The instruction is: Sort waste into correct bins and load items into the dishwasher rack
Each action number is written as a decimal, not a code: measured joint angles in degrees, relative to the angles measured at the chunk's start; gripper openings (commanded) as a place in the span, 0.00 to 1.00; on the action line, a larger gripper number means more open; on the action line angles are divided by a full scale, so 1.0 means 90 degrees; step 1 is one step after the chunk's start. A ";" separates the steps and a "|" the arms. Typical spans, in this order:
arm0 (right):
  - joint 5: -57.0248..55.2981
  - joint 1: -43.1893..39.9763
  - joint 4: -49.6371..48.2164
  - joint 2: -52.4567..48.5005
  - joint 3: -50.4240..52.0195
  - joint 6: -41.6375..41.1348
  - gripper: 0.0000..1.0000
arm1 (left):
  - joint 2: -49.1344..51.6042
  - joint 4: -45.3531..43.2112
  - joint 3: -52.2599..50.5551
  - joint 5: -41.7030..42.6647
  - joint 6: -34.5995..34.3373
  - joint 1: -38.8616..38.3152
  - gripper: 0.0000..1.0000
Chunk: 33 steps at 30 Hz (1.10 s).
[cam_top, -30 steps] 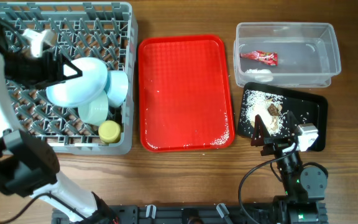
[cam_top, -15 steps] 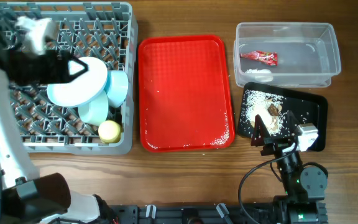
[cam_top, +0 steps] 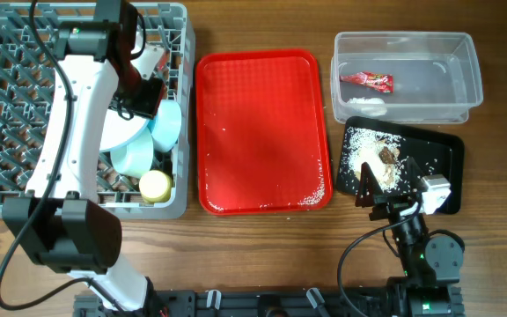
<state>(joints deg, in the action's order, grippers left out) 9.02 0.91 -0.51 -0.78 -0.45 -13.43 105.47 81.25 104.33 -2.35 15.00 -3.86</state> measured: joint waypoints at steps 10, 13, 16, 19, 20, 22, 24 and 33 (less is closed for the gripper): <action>0.0000 0.0000 0.0000 0.0000 0.0000 -0.0002 1.00 | 0.0010 0.0036 -0.0823 -0.0352 -0.0364 -0.0109 0.24; 0.0000 0.0000 0.0000 0.0000 0.0000 -0.0002 1.00 | 0.0012 -0.0211 -0.1105 -0.0381 -0.0379 -0.0143 0.04; 0.0000 0.0000 0.0000 0.0000 0.0000 0.0000 1.00 | 0.0002 -0.0321 -0.1122 -0.0442 -0.0391 -0.0143 0.04; 0.0000 0.0000 0.0000 0.0000 0.0000 0.0000 1.00 | -0.0005 -0.0321 -0.1098 -0.0461 -0.0544 -0.0141 0.04; 0.0000 0.0000 0.0000 0.0000 0.0000 -0.0002 1.00 | -0.0022 -0.0321 -0.1039 -0.0420 -0.0665 -0.0109 0.04; 0.0000 0.0000 0.0000 0.0000 0.0000 -0.0002 1.00 | -0.0134 -0.0325 -0.0935 0.0019 -0.0760 0.0027 0.04; 0.0000 0.0000 0.0000 0.0000 0.0000 0.0000 1.00 | -0.0549 -0.0551 -0.0811 0.1137 -0.0782 0.0573 0.04; 0.0000 0.0000 0.0000 0.0000 0.0000 0.0000 1.00 | -0.1382 -0.0223 -0.0663 0.4677 0.0228 0.2997 0.04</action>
<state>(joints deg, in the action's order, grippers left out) 9.02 0.91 -0.51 -0.78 -0.45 -13.43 93.03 79.24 98.37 39.75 17.06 23.11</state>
